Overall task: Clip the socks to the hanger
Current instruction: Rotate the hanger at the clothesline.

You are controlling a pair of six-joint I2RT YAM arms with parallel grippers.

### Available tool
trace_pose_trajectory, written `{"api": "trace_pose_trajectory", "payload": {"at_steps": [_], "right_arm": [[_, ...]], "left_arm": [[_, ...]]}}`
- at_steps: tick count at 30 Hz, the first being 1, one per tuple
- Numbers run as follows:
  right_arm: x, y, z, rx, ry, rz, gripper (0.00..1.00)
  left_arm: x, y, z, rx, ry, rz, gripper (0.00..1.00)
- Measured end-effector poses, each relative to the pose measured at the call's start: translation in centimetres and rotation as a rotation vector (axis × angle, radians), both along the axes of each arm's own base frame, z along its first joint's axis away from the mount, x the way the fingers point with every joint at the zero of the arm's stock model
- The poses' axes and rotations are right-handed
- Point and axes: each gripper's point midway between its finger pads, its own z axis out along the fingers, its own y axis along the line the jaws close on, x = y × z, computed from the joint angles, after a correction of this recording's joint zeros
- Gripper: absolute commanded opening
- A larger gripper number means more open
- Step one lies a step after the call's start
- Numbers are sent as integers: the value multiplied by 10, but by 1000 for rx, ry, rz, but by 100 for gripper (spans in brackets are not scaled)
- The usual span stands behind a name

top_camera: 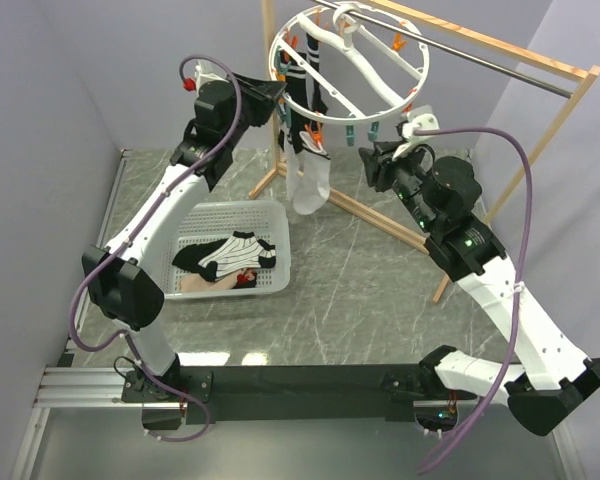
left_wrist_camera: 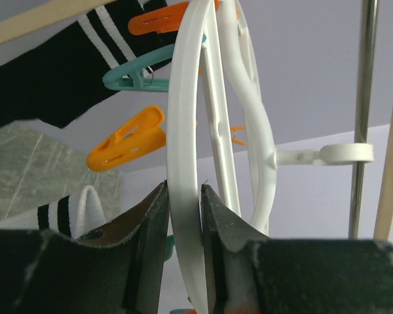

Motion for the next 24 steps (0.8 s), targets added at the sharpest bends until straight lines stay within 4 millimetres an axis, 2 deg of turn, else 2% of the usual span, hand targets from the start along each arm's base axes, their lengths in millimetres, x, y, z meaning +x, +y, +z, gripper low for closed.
{"api": "trace_pose_trajectory", "payload": {"at_steps": [4, 8, 12, 16, 18, 21, 24], "right_arm": [[1, 20, -11, -47, 18, 96, 45], [2, 33, -20, -82, 27, 160, 48], [5, 40, -27, -112, 30, 192, 58], [10, 42, -29, -149, -2, 195, 61], [11, 42, -30, -164, -36, 193, 66], [13, 38, -40, -188, -62, 193, 82], [17, 31, -46, -203, -61, 194, 85]], "left_arm": [[3, 8, 4, 3, -8, -10, 31], [1, 4, 0, 11, 5, -32, 32], [1, 2, -3, 19, 11, -42, 32], [3, 1, -4, 23, 11, -54, 32], [3, 1, -5, 24, 12, -58, 32], [3, 1, -5, 27, 10, -62, 32], [4, 3, -5, 29, 9, -67, 32]]}}
